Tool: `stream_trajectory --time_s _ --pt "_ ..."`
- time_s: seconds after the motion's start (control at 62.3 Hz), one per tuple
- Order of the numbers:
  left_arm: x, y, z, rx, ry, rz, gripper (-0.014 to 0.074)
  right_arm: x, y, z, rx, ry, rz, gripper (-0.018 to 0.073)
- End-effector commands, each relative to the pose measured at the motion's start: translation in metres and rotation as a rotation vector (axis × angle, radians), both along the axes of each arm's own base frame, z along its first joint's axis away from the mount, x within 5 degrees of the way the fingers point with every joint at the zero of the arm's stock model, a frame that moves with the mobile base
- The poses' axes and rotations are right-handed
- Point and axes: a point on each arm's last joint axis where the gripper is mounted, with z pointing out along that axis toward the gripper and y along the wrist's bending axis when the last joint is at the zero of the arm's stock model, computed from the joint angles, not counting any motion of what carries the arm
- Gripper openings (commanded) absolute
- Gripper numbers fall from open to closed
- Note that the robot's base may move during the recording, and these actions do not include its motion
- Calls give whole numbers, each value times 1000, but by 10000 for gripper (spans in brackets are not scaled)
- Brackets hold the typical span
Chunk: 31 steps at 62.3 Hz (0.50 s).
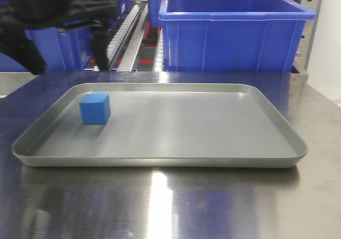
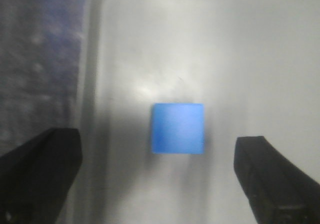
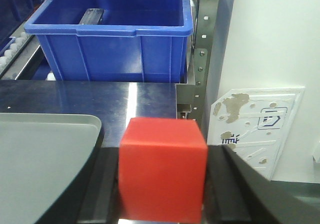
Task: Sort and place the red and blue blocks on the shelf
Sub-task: 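Lower the left gripper onto the blue cube and close it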
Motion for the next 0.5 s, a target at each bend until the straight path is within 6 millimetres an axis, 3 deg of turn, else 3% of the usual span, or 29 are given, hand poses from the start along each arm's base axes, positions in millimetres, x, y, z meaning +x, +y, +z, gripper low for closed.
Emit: stream_trajectory --time_s 0.0,0.482 --pt "5 -8 23 -50 -22 21 690 0 0 16 -8 -104 -1 52" --pt "18 -18 19 -62 18 23 690 0 0 16 -8 -104 -1 52"
